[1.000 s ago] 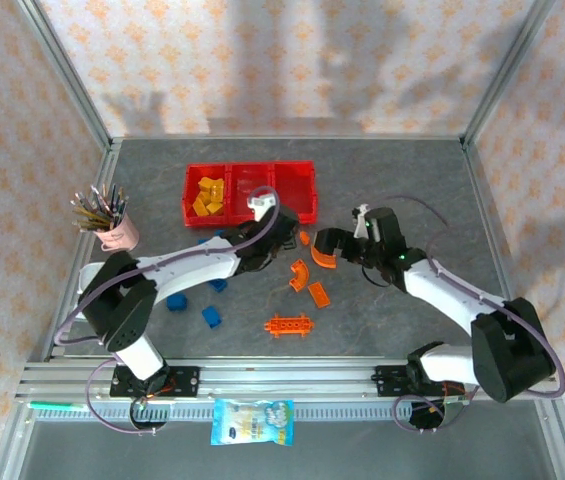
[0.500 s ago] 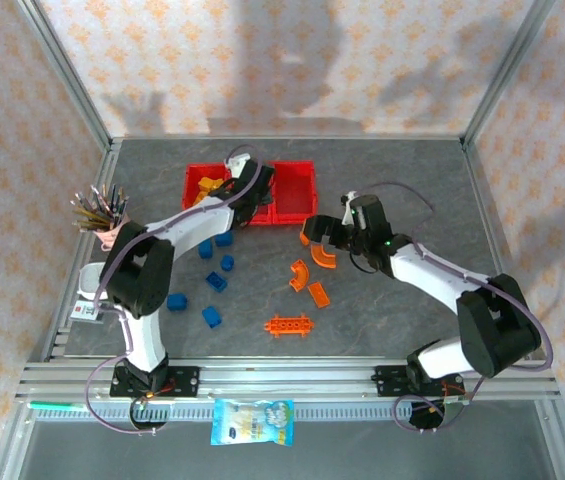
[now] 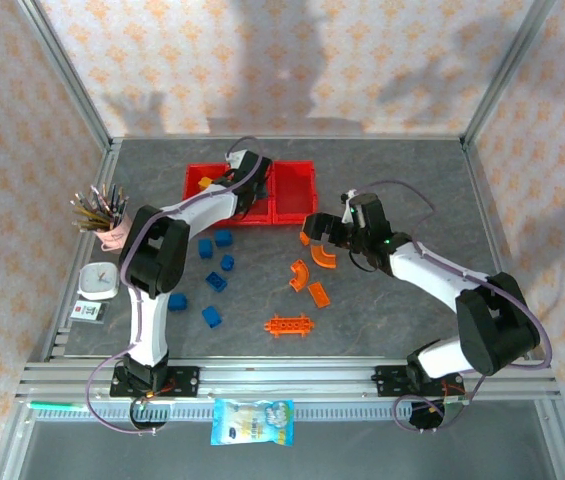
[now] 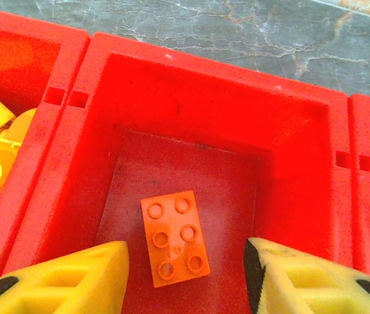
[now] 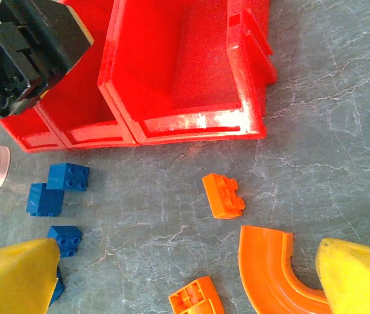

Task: Sort the legos into containers by color
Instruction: Place the lego in the container, then pick up the lego from the center of the table.

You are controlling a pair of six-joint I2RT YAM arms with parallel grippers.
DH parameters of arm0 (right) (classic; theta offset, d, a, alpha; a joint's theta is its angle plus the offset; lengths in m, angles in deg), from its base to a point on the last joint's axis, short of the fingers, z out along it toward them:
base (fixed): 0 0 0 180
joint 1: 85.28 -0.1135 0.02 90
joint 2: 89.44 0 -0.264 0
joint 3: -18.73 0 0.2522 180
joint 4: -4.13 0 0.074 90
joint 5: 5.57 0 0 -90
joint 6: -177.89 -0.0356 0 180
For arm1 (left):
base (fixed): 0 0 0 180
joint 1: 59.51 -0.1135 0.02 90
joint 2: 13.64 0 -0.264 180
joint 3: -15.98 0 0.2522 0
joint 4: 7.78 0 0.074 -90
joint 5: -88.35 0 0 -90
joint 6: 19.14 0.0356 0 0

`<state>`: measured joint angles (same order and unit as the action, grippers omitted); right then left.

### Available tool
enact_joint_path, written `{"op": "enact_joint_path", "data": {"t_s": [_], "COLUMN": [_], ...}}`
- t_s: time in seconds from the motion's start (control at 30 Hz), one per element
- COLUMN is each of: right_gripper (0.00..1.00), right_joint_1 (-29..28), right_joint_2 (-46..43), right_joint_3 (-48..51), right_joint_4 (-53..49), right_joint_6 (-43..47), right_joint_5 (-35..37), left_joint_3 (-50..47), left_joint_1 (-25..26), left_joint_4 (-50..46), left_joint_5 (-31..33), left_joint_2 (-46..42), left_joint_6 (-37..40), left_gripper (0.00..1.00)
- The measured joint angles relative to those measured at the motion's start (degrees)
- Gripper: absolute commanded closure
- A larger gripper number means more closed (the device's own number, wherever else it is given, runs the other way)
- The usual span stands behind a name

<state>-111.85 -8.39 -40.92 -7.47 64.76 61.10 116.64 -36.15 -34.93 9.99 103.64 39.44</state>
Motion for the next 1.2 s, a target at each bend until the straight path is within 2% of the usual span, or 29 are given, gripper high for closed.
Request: {"op": "enact_joint_path", "data": {"t_s": [0.23, 0.37, 0.5, 0.7, 0.83, 1.2], "right_gripper": [0.00, 0.00, 0.00, 0.00, 0.00, 0.00], "right_joint_1": [0.7, 1.7, 3.3, 6.0, 7.8, 11.6], "right_joint_2": [-0.5, -3.0, -5.2, -7.3, -8.0, -7.6], "right_joint_3": [0.1, 2.5, 6.3, 12.2, 14.9, 15.6], "right_joint_4": [-1.1, -1.3, -1.3, -1.7, -1.7, -0.8], "right_joint_6": [0.0, -0.2, -0.7, -0.8, -0.6, 0.9], "right_joint_5": [0.0, 0.0, -0.1, -0.3, -1.0, -3.6], "left_joint_3": [-7.1, -10.5, -13.3, -15.0, -15.0, -12.1], "left_joint_1": [1.5, 5.6, 10.8, 19.1, 22.9, 25.3], "left_joint_4": [-0.1, 0.2, 1.1, 1.9, 3.1, 2.8], "left_joint_5": [-2.4, -3.8, -5.7, -6.8, -6.6, -2.4], "left_joint_2": [-10.9, -16.7, -18.9, -18.9, -17.7, -6.1], "left_joint_6": [-0.7, -2.8, -6.1, -12.1, -15.8, -21.9], "left_gripper": [0.49, 0.47, 0.46, 0.42, 0.40, 0.39]}}
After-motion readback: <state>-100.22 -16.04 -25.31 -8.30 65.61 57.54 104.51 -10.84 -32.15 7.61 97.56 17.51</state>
